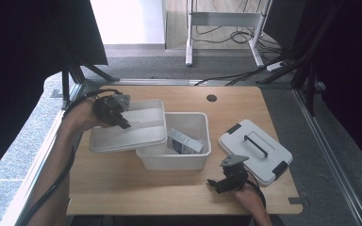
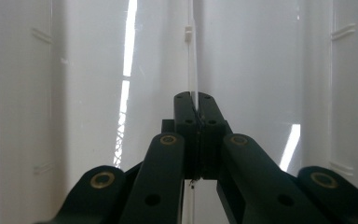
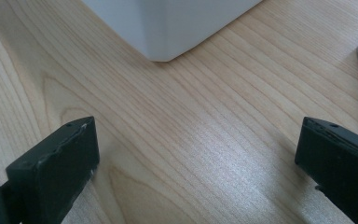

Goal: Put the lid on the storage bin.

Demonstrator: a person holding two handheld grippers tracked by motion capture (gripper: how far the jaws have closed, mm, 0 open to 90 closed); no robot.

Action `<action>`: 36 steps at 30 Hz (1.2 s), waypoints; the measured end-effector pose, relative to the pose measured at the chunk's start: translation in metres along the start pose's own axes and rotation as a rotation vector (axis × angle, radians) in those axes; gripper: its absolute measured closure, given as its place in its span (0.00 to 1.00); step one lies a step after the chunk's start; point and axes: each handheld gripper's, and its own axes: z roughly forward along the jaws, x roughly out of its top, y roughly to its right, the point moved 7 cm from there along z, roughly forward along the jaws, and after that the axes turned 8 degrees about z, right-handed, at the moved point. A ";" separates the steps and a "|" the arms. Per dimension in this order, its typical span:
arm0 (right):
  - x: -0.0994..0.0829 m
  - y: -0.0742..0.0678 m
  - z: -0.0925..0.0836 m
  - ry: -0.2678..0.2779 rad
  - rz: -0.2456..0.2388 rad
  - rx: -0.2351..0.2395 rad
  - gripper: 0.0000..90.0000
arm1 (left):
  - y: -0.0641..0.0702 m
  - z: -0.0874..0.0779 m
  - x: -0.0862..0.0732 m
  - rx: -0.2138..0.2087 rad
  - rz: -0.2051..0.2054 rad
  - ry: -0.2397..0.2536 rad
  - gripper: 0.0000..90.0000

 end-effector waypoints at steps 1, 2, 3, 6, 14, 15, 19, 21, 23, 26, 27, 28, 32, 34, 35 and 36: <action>0.000 0.000 0.000 0.000 0.000 0.000 0.00 | 0.000 0.002 0.004 -0.001 0.003 0.002 0.99; 0.000 0.000 0.000 0.000 0.000 0.000 0.00 | -0.002 0.005 0.011 -0.007 0.019 -0.003 0.99; 0.000 0.000 0.000 0.000 0.000 0.000 0.00 | -0.003 0.007 0.015 -0.009 0.026 -0.001 0.99; 0.000 0.000 0.000 -0.001 0.001 0.001 0.00 | -0.005 0.015 0.032 -0.020 0.048 0.005 0.99; 0.000 0.000 0.000 0.000 0.001 0.000 0.00 | -0.009 0.035 0.074 -0.032 0.109 0.010 0.99; 0.000 0.000 0.000 0.000 0.001 0.000 0.00 | -0.010 0.038 0.079 -0.032 0.115 0.014 0.99; 0.000 0.000 0.000 -0.001 0.002 0.001 0.00 | -0.011 0.049 0.094 -0.028 0.131 0.019 0.99; 0.000 0.000 0.000 -0.001 0.002 0.001 0.00 | -0.012 0.054 0.100 -0.025 0.136 0.019 0.99; 0.000 0.000 0.000 -0.001 0.002 0.001 0.00 | -0.013 0.060 0.105 -0.030 0.141 0.020 0.99; 0.000 0.000 0.000 0.000 0.001 0.000 0.00 | -0.012 0.068 0.110 -0.035 0.149 0.021 0.99; 0.000 0.000 0.000 -0.001 0.002 0.001 0.00 | -0.012 0.069 0.111 -0.035 0.149 0.020 0.99; 0.000 0.000 0.000 0.000 0.001 0.000 0.00 | -0.012 0.071 0.112 -0.035 0.152 0.025 0.99; 0.000 0.000 0.000 -0.001 0.002 0.000 0.00 | -0.011 0.075 0.114 -0.040 0.151 0.029 0.99; 0.000 0.000 0.000 -0.001 0.002 0.001 0.00 | -0.010 0.077 0.113 -0.043 0.148 0.032 0.99; 0.000 0.000 0.000 -0.001 0.001 0.000 0.00 | -0.009 0.079 0.112 -0.047 0.143 0.034 0.99; 0.000 0.000 0.000 0.000 0.002 0.002 0.00 | -0.009 0.081 0.111 -0.050 0.140 0.035 0.99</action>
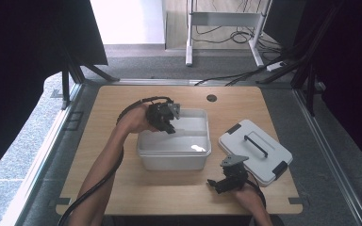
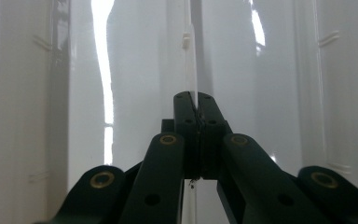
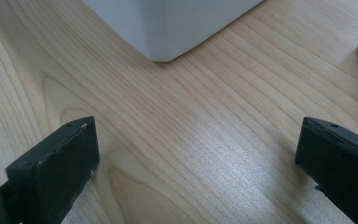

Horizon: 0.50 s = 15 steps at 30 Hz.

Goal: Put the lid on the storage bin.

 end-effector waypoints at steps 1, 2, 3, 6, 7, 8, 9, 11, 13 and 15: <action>0.000 0.000 0.000 0.000 0.000 0.000 0.00 | 0.000 0.002 -0.001 -0.004 -0.003 0.000 0.99; 0.000 0.000 0.000 0.000 0.001 0.000 0.00 | 0.000 0.004 -0.002 -0.004 -0.007 0.000 0.99; 0.000 0.000 0.000 0.000 0.001 0.000 0.00 | 0.000 0.004 -0.002 -0.003 -0.007 0.001 0.99; 0.000 0.000 0.000 0.000 0.001 0.000 0.00 | 0.001 0.006 -0.004 -0.005 -0.018 0.012 0.99; 0.000 0.000 0.000 0.000 0.000 0.000 0.00 | 0.001 0.006 -0.004 -0.004 -0.022 0.012 0.98; 0.000 0.000 0.000 0.000 0.000 0.000 0.00 | 0.000 0.006 -0.004 0.006 -0.030 0.008 0.98; 0.000 0.000 0.000 0.000 0.001 0.000 0.00 | 0.000 0.005 -0.004 0.017 -0.039 0.006 0.93; 0.000 0.000 0.000 0.000 0.001 0.000 0.00 | -0.001 0.001 -0.006 0.040 -0.061 0.011 0.86; 0.000 0.000 0.000 -0.001 0.000 0.000 0.00 | -0.001 -0.003 -0.007 0.066 -0.075 0.019 0.79; 0.000 0.000 0.000 -0.001 0.000 0.000 0.00 | -0.001 -0.009 -0.010 0.090 -0.106 0.032 0.69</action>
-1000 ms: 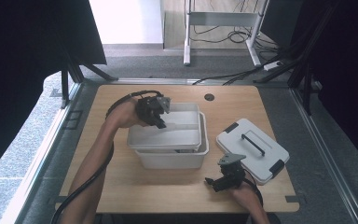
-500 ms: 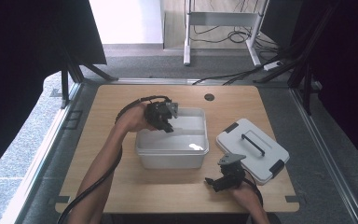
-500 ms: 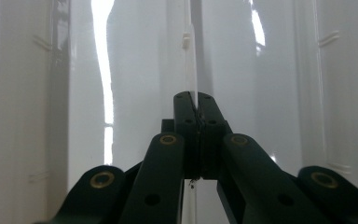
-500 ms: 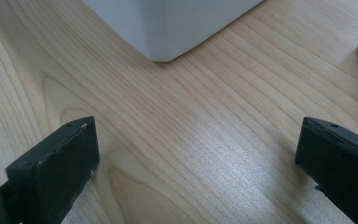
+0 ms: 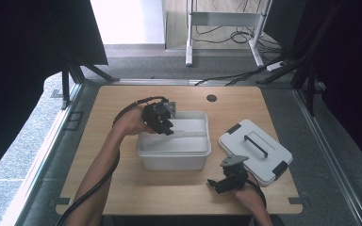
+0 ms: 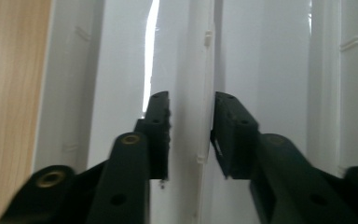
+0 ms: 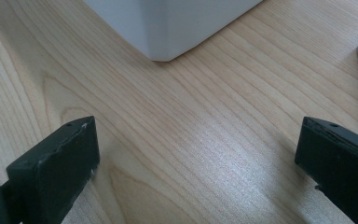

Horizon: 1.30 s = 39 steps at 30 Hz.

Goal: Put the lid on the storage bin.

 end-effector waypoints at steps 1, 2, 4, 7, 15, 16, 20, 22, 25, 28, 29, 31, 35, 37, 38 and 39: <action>0.000 0.000 0.000 0.000 0.000 0.000 0.00 | 0.000 -0.002 -0.001 0.015 -0.023 0.012 0.65; 0.000 0.000 0.000 0.001 0.003 0.001 0.00 | 0.000 -0.005 -0.003 0.030 -0.040 0.016 0.60; 0.001 0.000 0.000 -0.008 0.004 0.000 0.01 | -0.001 -0.009 -0.007 0.048 -0.066 0.019 0.52; 0.003 -0.001 -0.002 -0.026 -0.001 0.006 0.08 | -0.001 -0.017 -0.015 0.080 -0.120 0.037 0.38; 0.021 0.001 -0.016 -0.077 -0.005 0.043 0.11 | 0.007 -0.043 -0.051 0.147 -0.253 0.109 0.12; 0.021 0.001 -0.016 -0.077 -0.005 0.043 0.11 | 0.007 -0.043 -0.051 0.147 -0.253 0.109 0.10; 0.038 0.008 -0.023 -0.095 -0.016 0.047 0.11 | 0.015 -0.051 -0.072 0.179 -0.305 0.119 0.04; 0.040 0.010 -0.024 -0.099 -0.017 0.045 0.11 | 0.018 -0.054 -0.082 0.193 -0.321 0.121 0.03; 0.048 0.014 -0.027 -0.110 -0.016 0.045 0.11 | 0.024 -0.060 -0.095 0.217 -0.356 0.142 0.00; 0.060 0.025 -0.033 -0.117 -0.015 0.029 0.11 | 0.034 -0.066 -0.112 0.250 -0.399 0.157 0.00; 0.063 0.028 -0.034 -0.120 -0.010 0.024 0.11 | 0.037 -0.066 -0.117 0.254 -0.405 0.159 0.00; 0.069 0.034 -0.038 -0.124 -0.011 0.012 0.11 | 0.044 -0.066 -0.125 0.271 -0.418 0.156 0.00; 0.078 0.045 -0.043 -0.133 -0.008 -0.012 0.09 | 0.054 -0.060 -0.137 0.282 -0.447 0.160 0.00; 0.086 0.055 -0.049 -0.142 -0.009 -0.038 0.08 | 0.064 -0.049 -0.148 0.298 -0.472 0.161 0.00; 0.086 0.055 -0.049 -0.142 -0.009 -0.038 0.08 | 0.064 -0.049 -0.148 0.298 -0.472 0.161 0.00; 0.088 0.065 -0.053 -0.157 -0.010 -0.055 0.06 | 0.072 -0.040 -0.155 0.308 -0.486 0.167 0.00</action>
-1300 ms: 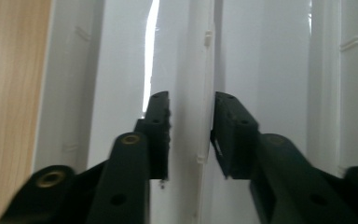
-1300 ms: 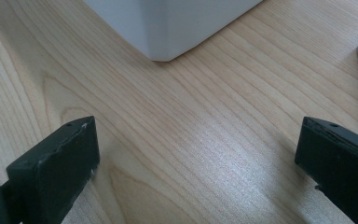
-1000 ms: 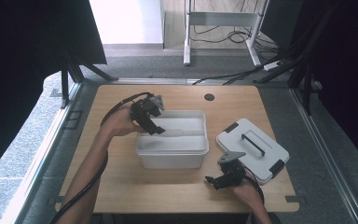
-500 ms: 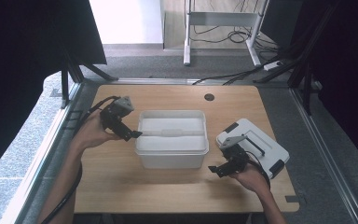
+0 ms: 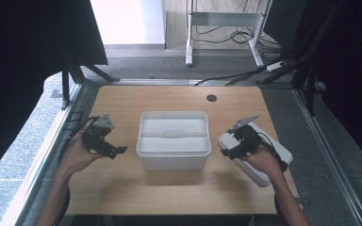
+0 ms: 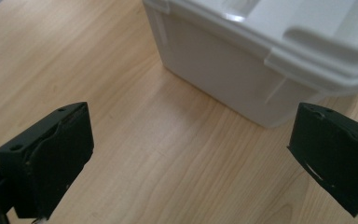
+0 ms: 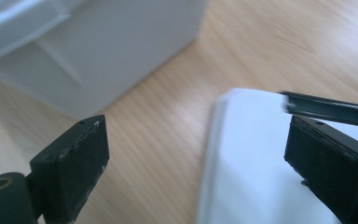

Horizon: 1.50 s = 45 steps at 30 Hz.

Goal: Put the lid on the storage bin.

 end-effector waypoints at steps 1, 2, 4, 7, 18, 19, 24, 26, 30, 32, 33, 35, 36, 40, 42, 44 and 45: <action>0.000 0.000 0.000 0.000 0.000 0.000 0.06 | 0.000 0.000 0.000 0.000 0.000 0.000 0.00; -0.001 0.012 -0.004 -0.018 0.010 -0.029 0.06 | 0.004 0.003 -0.007 0.007 -0.008 0.002 0.00; -0.003 0.023 -0.007 -0.034 0.016 -0.054 0.08 | 0.012 0.012 -0.021 0.008 -0.037 0.016 0.00; -0.010 0.040 -0.010 -0.066 0.049 -0.090 0.15 | 0.023 0.022 -0.035 0.010 -0.055 0.027 0.00; -0.040 0.080 -0.002 -0.255 0.144 -0.163 0.64 | 0.068 0.065 -0.063 -0.026 -0.057 0.010 0.00; -0.040 0.080 -0.002 -0.255 0.144 -0.163 0.64 | 0.068 0.065 -0.063 -0.026 -0.057 0.010 0.00; -0.045 0.085 -0.004 -0.314 0.112 -0.169 0.90 | 0.076 0.074 -0.071 -0.028 -0.051 -0.012 0.00; -0.044 0.090 -0.007 -0.333 0.102 -0.179 0.93 | 0.078 0.075 -0.074 -0.041 -0.085 0.023 0.00; -0.044 0.093 -0.009 -0.354 0.084 -0.165 0.94 | 0.078 0.075 -0.076 -0.038 -0.096 0.052 0.00; -0.043 0.094 -0.013 -0.363 0.066 -0.152 0.94 | 0.078 0.075 -0.076 -0.037 -0.096 0.054 0.00; -0.040 0.093 -0.019 -0.360 0.043 -0.140 0.94 | 0.078 0.075 -0.076 -0.038 -0.096 0.054 0.00; -0.039 0.093 -0.022 -0.355 0.024 -0.135 0.94 | 0.079 0.075 -0.076 -0.038 -0.095 0.054 0.00; -0.036 0.092 -0.027 -0.348 0.005 -0.135 0.94 | 0.079 0.075 -0.076 -0.039 -0.093 0.054 0.00; -0.024 0.085 -0.046 -0.325 -0.070 -0.097 0.94 | 0.080 0.075 -0.075 -0.045 -0.090 0.058 0.00; -0.019 0.081 -0.056 -0.322 -0.105 -0.081 0.94 | 0.080 0.075 -0.075 -0.045 -0.090 0.059 0.00; -0.012 0.077 -0.064 -0.314 -0.145 -0.068 0.94 | 0.080 0.075 -0.075 -0.045 -0.090 0.060 0.00; -0.009 0.076 -0.068 -0.314 -0.164 -0.063 0.94 | 0.080 0.075 -0.075 -0.045 -0.089 0.060 0.00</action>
